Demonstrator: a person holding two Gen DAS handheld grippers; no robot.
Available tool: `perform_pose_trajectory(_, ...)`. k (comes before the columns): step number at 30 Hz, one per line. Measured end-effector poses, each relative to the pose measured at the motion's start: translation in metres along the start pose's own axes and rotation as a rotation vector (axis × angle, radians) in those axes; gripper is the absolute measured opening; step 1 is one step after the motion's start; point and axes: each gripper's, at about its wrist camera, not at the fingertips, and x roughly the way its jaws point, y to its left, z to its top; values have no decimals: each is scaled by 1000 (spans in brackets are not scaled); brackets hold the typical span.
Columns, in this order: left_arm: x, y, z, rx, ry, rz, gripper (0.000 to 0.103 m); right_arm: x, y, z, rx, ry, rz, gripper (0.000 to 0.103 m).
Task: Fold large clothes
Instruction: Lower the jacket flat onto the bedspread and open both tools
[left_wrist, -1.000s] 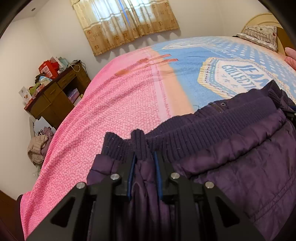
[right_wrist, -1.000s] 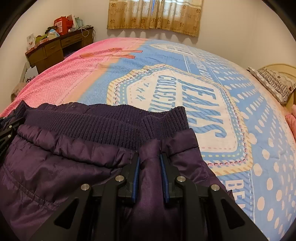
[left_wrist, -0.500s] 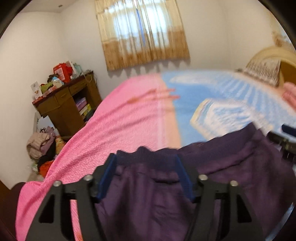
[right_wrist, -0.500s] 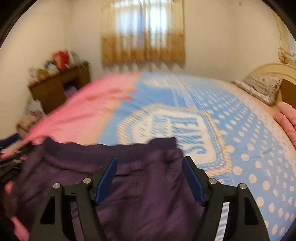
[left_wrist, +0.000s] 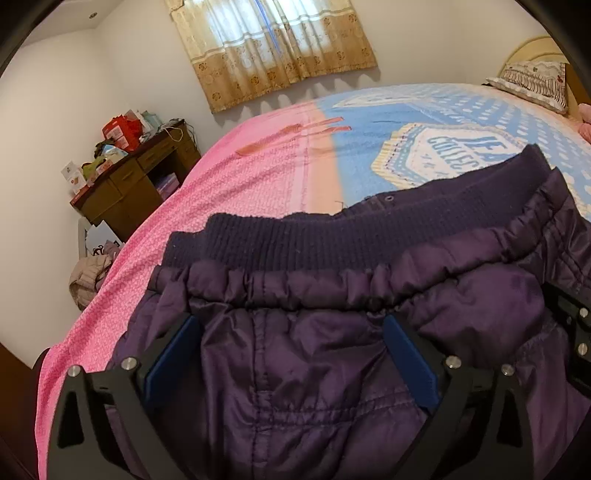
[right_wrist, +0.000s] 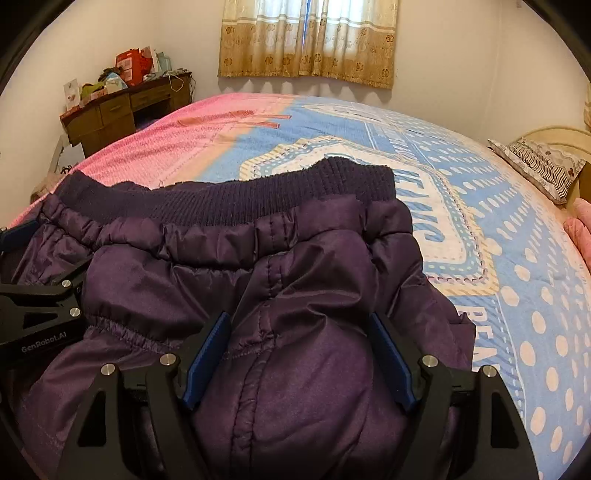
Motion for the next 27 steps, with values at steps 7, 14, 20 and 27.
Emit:
perform_pose_trajectory(7, 2, -12, -2, 13, 20, 31, 103, 3, 3, -2, -33, 21, -43, 77)
perform_pose_trajectory(14, 2, -20, -4, 36, 15, 73, 103, 4, 8, -1, -51, 31, -67, 78)
perform_pose_trajectory(20, 1, -22, -6, 42, 5, 92, 103, 4, 13, -1, -64, 32, -87, 78)
perform_pose_trajectory(27, 1, -22, -7, 45, 5, 94, 103, 5, 18, 0, -80, 41, -107, 78)
